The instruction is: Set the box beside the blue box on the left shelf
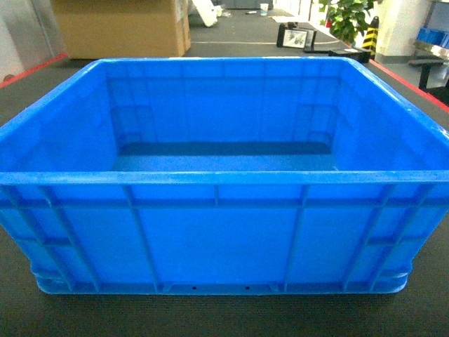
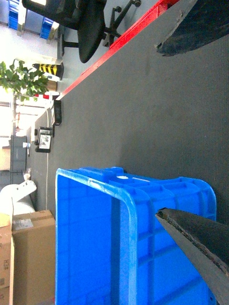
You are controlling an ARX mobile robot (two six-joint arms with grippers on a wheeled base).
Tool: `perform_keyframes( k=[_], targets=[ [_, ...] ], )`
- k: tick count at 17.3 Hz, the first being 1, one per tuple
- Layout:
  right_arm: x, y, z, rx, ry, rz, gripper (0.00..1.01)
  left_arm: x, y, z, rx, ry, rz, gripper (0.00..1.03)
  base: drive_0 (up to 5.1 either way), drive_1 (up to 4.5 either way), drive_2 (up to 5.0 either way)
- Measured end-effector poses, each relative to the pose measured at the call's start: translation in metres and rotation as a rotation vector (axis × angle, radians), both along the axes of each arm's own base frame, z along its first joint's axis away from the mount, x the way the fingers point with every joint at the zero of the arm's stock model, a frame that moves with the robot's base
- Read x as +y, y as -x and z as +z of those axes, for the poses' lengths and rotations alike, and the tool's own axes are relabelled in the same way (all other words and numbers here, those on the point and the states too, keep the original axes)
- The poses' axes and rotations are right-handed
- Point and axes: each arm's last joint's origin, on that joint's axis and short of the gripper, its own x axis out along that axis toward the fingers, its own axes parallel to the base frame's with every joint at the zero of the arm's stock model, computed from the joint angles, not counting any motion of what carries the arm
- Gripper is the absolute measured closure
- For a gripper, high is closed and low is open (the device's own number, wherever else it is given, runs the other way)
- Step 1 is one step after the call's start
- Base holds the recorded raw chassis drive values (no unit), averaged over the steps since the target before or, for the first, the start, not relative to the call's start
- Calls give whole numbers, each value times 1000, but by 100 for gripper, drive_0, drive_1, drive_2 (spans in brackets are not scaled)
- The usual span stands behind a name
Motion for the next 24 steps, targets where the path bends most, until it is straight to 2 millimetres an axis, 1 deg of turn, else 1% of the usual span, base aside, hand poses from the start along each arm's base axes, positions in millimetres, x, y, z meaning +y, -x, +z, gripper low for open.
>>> perform_keyframes(
  k=[24],
  targets=[
    [0, 0, 0, 0, 0, 0, 3, 0, 0, 0, 0, 0, 0, 5, 0, 0, 0]
  ],
)
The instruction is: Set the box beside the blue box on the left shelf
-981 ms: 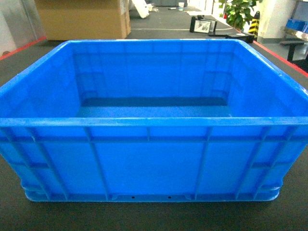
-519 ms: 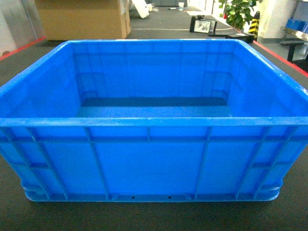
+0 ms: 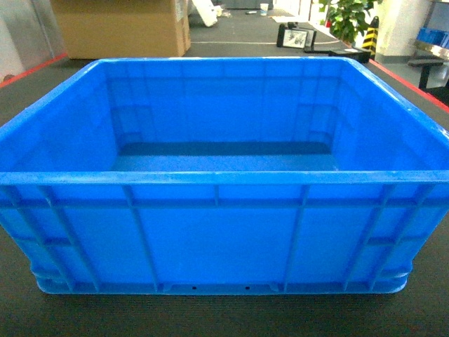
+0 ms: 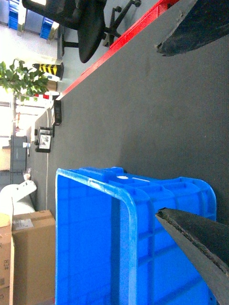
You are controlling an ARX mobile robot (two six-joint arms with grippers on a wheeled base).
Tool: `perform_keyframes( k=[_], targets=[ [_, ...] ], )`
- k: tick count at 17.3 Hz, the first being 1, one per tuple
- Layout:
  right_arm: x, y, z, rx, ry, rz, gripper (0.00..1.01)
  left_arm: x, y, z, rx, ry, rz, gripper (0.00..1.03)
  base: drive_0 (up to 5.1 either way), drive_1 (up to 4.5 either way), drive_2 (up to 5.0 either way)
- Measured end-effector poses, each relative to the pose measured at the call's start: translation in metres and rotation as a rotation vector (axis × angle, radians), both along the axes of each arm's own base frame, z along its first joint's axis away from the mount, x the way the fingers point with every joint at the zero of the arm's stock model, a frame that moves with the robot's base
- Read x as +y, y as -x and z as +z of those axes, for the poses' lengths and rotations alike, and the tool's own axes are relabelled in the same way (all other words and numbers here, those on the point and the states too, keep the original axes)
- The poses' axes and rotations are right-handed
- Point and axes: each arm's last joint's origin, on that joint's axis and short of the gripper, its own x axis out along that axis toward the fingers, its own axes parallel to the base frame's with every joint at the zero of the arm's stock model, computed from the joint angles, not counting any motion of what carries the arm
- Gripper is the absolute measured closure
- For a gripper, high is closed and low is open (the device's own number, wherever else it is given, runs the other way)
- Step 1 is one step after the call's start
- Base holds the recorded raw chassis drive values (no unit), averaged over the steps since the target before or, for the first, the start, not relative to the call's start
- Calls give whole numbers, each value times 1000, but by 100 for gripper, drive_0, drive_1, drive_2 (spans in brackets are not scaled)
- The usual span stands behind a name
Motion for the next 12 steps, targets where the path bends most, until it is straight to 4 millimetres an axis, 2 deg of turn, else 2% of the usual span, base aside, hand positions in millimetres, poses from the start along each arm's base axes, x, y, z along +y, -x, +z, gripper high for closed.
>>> perform_keyframes(
  k=[10, 12],
  targets=[
    [0, 0, 0, 0, 0, 0, 3, 0, 0, 0, 0, 0, 0, 5, 0, 0, 0],
    [0, 0, 0, 0, 0, -2, 3, -6, -2, -4, 180, -21, 168, 5, 0, 0, 0]
  ],
)
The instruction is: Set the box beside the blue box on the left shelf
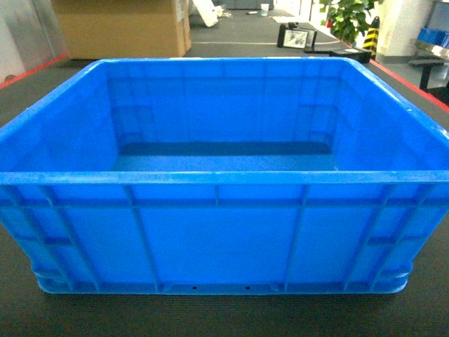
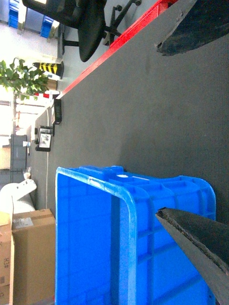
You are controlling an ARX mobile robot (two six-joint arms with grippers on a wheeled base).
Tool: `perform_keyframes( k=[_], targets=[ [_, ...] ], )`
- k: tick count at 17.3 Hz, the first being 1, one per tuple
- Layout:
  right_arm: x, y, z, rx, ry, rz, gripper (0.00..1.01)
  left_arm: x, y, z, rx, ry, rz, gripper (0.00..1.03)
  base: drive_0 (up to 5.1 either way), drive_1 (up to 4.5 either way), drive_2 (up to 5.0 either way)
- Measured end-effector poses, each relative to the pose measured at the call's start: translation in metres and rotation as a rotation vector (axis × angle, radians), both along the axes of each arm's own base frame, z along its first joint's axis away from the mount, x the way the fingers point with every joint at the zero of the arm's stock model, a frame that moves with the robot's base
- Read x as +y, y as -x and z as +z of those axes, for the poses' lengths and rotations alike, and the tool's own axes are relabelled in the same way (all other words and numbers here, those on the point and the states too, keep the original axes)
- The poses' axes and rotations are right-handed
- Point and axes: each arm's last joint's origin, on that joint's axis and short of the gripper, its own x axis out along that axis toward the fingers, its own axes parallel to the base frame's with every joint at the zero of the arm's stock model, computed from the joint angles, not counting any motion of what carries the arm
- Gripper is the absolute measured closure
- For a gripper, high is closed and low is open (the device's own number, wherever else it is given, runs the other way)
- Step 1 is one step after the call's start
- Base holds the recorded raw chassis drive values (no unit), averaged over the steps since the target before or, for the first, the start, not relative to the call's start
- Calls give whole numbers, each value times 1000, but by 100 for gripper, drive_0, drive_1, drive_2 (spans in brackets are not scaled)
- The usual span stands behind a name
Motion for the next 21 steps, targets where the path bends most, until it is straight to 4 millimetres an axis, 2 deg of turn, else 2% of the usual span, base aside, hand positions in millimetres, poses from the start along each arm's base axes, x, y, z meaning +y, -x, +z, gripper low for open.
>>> perform_keyframes(
  k=[1, 3, 5, 7, 8, 10, 11, 15, 16, 18, 21],
  targets=[
    [0, 0, -1, 13, 0, -13, 3, -3, -2, -4, 61, -49, 99, 5, 0, 0, 0],
    [8, -4, -8, 245, 68, -249, 3, 2, -1, 0, 22, -68, 279, 5, 0, 0, 0],
    [3, -4, -4, 206, 75, -468, 3, 2, -4, 0, 21, -67, 278, 5, 0, 0, 0],
    [3, -15, 10, 190, 57, -436, 3, 2, -12, 11, -9, -57, 264, 5, 0, 0, 0],
    [2, -24, 24, 166, 40, -433, 3, 3, -22, 26, -44, -43, 262, 5, 0, 0, 0],
    [7, -51, 69, 131, -16, -360, 3, -3, -48, 58, -87, 2, 218, 5, 0, 0, 0],
    [11, -69, 85, 165, -50, -306, 3, -9, -68, 72, -69, 15, 187, 5, 0, 0, 0],
    [29, -150, 123, 479, -156, -128, 3, -26, -152, 104, 175, 61, 124, 5, 0, 0, 0],
    [32, -171, 128, 546, -198, -90, 3, -30, -171, 113, 224, 92, 107, 5, 0, 0, 0],
    [39, -201, 125, 663, -248, -55, 3, -34, -199, 117, 307, 118, 117, 5, 0, 0, 0],
    [50, -217, 112, 770, -229, -54, 3, -37, -212, 106, 414, 146, 115, 5, 0, 0, 0]
  ],
)
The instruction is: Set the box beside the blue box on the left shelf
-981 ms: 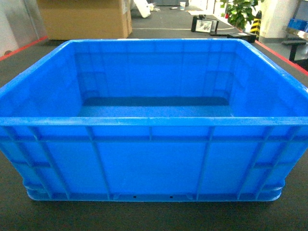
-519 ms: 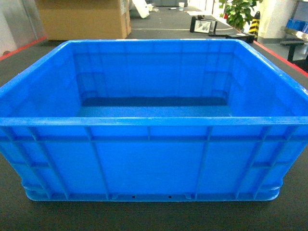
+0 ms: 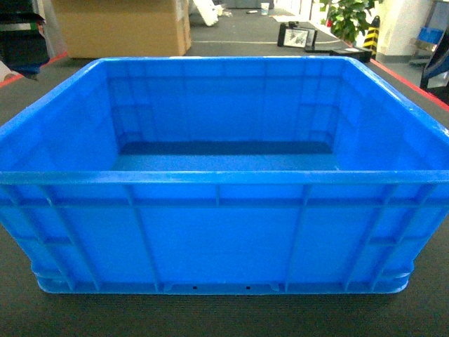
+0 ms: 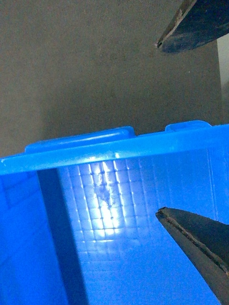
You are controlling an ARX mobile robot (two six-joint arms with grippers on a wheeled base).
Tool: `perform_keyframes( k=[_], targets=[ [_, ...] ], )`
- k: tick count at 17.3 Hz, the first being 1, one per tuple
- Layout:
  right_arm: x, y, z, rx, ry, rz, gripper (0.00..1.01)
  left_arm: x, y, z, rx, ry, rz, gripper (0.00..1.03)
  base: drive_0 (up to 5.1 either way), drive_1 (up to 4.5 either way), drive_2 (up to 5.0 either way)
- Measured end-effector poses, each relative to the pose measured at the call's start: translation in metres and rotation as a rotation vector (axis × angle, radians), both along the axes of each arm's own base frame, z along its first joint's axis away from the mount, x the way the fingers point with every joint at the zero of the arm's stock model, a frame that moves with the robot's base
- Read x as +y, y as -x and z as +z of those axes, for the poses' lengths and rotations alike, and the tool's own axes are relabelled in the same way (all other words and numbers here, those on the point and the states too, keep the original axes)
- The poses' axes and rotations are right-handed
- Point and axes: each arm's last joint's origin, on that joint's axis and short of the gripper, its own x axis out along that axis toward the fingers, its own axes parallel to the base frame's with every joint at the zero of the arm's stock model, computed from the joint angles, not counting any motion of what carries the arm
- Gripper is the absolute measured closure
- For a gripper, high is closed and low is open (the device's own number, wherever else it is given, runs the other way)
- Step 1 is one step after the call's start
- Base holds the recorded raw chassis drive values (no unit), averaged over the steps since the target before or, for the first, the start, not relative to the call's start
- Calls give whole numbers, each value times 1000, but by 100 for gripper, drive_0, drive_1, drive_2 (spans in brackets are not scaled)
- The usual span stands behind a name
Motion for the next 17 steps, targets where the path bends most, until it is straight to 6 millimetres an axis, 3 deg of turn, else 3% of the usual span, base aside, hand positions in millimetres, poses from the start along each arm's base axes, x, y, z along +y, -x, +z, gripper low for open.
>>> perform_keyframes(
  k=[11, 13, 14, 17],
  targets=[
    [29, -21, -66, 152, 89, 34, 3, -20, -25, -55, 216, -21, -39, 5, 0, 0, 0],
    [28, -21, -69, 153, 116, 27, 3, -21, -27, -63, 253, -31, -40, 5, 0, 0, 0],
    [28, -22, -69, 144, 128, 26, 9, -21, -28, -66, 260, -36, -40, 8, 0, 0, 0],
    [28, -23, -72, 155, 149, 32, 37, -19, -29, -68, 284, -38, -41, 35, 0, 0, 0]
  ],
)
